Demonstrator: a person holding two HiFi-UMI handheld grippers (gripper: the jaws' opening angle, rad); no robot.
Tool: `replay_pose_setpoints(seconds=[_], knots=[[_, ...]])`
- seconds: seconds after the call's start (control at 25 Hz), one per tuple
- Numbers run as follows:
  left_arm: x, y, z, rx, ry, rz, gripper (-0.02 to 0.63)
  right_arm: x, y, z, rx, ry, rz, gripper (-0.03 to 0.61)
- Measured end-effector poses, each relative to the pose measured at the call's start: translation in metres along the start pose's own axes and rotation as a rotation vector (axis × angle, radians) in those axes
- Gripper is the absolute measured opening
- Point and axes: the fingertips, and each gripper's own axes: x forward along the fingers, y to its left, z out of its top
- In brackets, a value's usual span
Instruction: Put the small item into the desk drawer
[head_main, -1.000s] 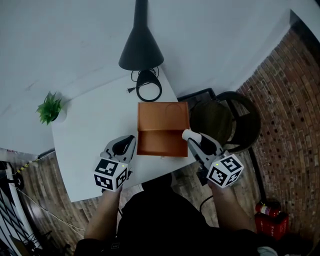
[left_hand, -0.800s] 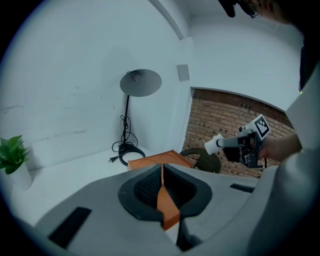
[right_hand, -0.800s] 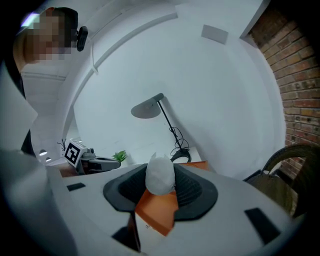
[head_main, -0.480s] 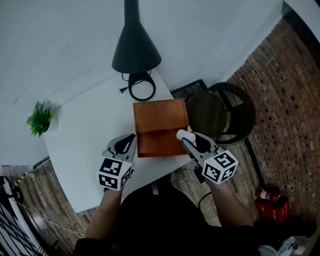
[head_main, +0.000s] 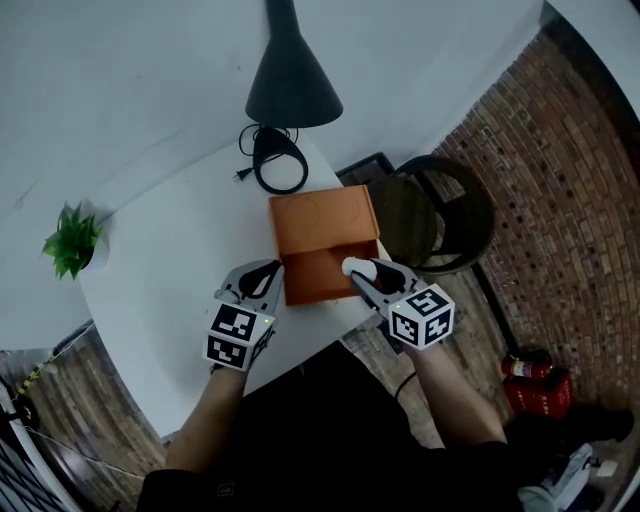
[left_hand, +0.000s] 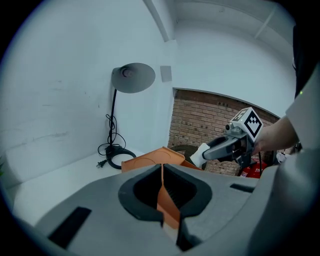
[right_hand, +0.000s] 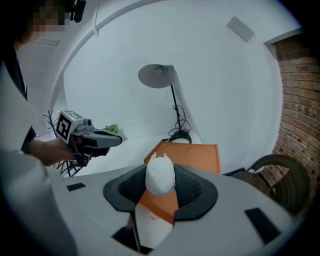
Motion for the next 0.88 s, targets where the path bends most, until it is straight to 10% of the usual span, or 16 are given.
replay_pose_setpoints(seconds=[0.88], knots=[[0.016, 0.006, -0.029, -0.052, 0.052, -0.011, 0.020, 0.072, -0.006, -0.060, -0.238, 0.343, 0.076, 0.160]])
